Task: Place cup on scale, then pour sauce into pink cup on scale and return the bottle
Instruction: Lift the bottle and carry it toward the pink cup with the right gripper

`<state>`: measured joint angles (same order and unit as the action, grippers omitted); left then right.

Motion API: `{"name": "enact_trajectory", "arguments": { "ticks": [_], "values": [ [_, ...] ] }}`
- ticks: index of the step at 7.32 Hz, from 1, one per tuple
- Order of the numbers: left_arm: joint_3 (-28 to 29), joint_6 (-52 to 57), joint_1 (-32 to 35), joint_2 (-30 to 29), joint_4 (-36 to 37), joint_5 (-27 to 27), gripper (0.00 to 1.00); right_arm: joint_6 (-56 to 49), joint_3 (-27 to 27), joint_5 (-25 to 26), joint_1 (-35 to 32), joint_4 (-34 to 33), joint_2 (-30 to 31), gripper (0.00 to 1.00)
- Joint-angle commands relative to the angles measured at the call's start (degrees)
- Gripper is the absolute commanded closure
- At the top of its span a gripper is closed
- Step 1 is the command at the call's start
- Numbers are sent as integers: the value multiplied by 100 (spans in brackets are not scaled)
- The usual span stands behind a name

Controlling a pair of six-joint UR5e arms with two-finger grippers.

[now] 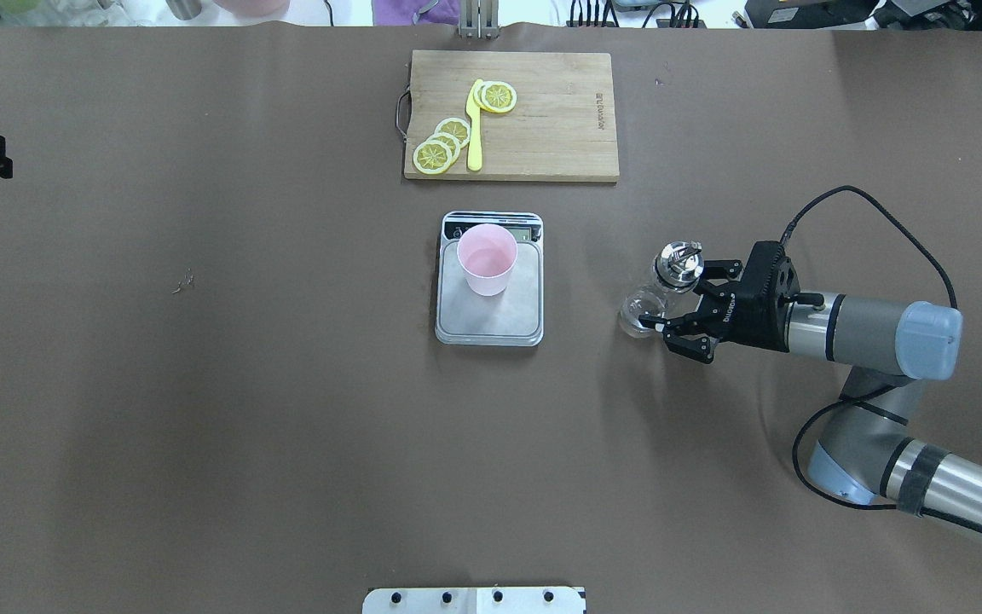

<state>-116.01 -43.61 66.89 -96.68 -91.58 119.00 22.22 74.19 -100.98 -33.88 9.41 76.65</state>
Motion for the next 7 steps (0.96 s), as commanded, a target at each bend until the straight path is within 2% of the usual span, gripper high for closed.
{"name": "enact_trajectory", "arguments": {
  "ticks": [1,3,5,7],
  "values": [
    [-18,-7,9,0,0,0,2,37,-1,26,-4,8,8,100],
    [-114,-16,9,52,9,0,2,2,34,-174,-161,-210,17,100],
    [-133,-16,9,70,35,0,2,-33,218,-1069,-792,-964,-70,100],
    [-89,-7,0,70,35,-9,2,-425,446,-1160,-910,-2140,-500,100]
  ]
}}
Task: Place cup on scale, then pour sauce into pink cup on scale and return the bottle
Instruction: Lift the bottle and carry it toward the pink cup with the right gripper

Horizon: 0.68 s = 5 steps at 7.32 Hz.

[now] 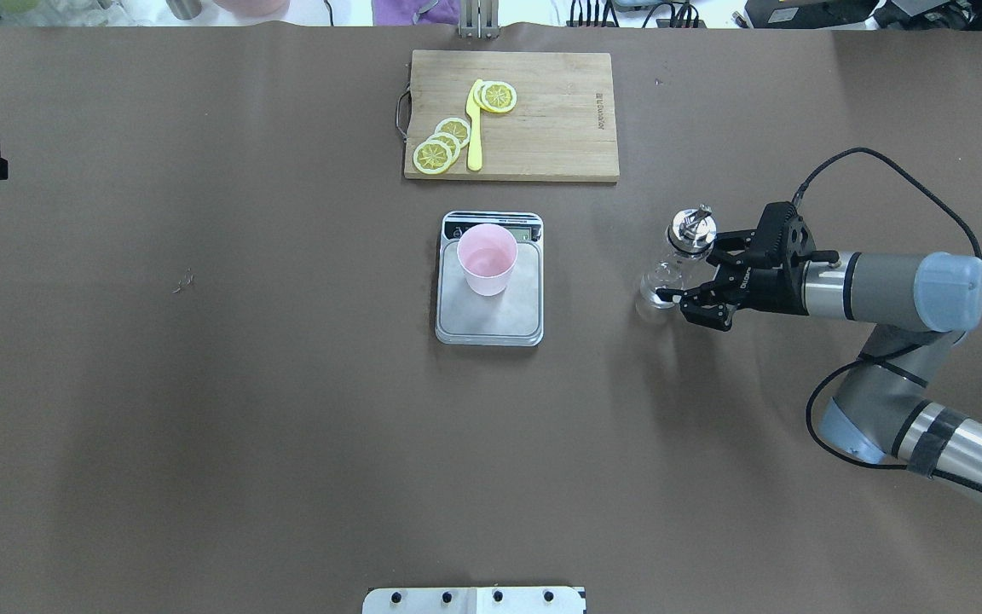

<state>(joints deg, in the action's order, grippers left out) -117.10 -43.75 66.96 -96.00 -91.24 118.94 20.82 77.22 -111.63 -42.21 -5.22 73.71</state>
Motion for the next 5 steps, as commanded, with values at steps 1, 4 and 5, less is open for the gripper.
{"name": "enact_trajectory", "arguments": {
  "ticks": [1,4,5],
  "values": [
    [29,7,-8,2,1,-2,2,-585,405,-96,-86,-1248,-287,100],
    [12,7,10,11,1,-37,2,-1184,864,-105,-182,-2323,-331,100],
    [3,7,97,29,1,-37,2,-1438,1178,-70,-148,-2935,-323,100]
  ]
}}
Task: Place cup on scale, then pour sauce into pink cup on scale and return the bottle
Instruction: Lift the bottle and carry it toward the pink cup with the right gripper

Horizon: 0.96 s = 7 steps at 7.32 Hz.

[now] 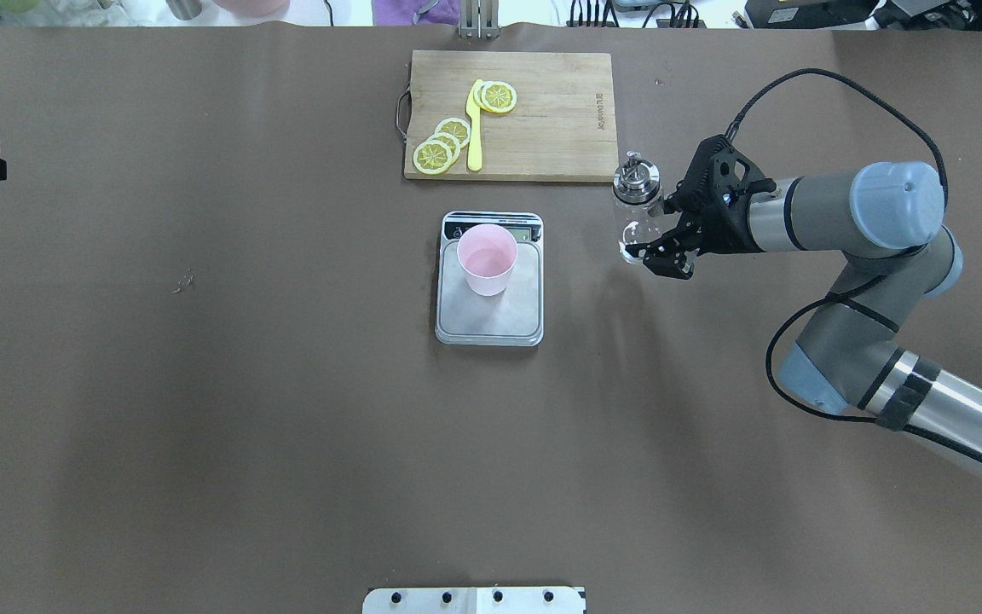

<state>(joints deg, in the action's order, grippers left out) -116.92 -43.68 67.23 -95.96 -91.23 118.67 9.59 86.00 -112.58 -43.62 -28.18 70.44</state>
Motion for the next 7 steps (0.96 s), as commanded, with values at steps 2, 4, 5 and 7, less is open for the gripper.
{"name": "enact_trajectory", "arguments": {
  "ticks": [2,4,5,7],
  "values": [
    [151,210,71,68,-9,7,2,-851,1239,191,90,-2237,32,100],
    [283,744,132,199,-9,16,2,-950,1480,419,230,-2910,49,100],
    [292,999,159,279,-17,7,2,-1054,1525,682,405,-3182,58,100],
    [415,1099,220,350,-61,34,2,-1588,2198,1061,600,-4513,23,100]
  ]
}}
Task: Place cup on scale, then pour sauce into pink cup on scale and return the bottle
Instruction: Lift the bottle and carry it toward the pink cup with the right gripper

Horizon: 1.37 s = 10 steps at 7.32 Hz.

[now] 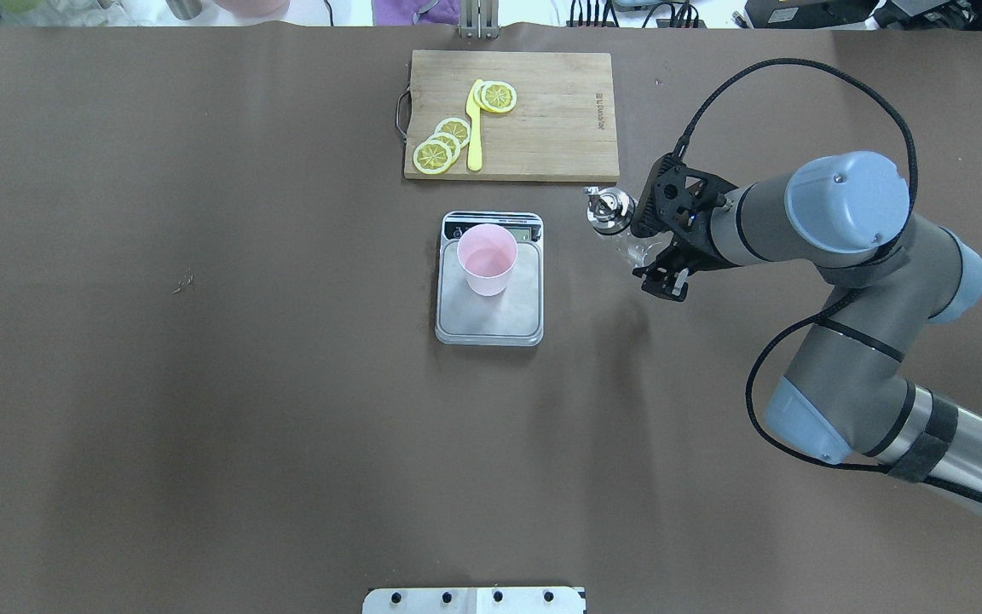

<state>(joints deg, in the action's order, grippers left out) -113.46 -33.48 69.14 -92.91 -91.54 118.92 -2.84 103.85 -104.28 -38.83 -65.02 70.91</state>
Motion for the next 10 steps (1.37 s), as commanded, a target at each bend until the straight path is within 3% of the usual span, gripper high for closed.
{"name": "enact_trajectory", "arguments": {
  "ticks": [1,5,7,10],
  "values": [
    [166,156,29,54,-56,-1,2,-418,634,285,165,-1333,-68,100],
    [508,1858,564,177,-74,26,2,-419,576,602,306,-2550,-797,100],
    [703,2676,942,247,-74,453,2,-419,418,742,306,-3032,-1138,100],
    [703,2759,1023,344,-162,500,2,-419,180,1267,471,-3569,-1492,100]
  ]
}}
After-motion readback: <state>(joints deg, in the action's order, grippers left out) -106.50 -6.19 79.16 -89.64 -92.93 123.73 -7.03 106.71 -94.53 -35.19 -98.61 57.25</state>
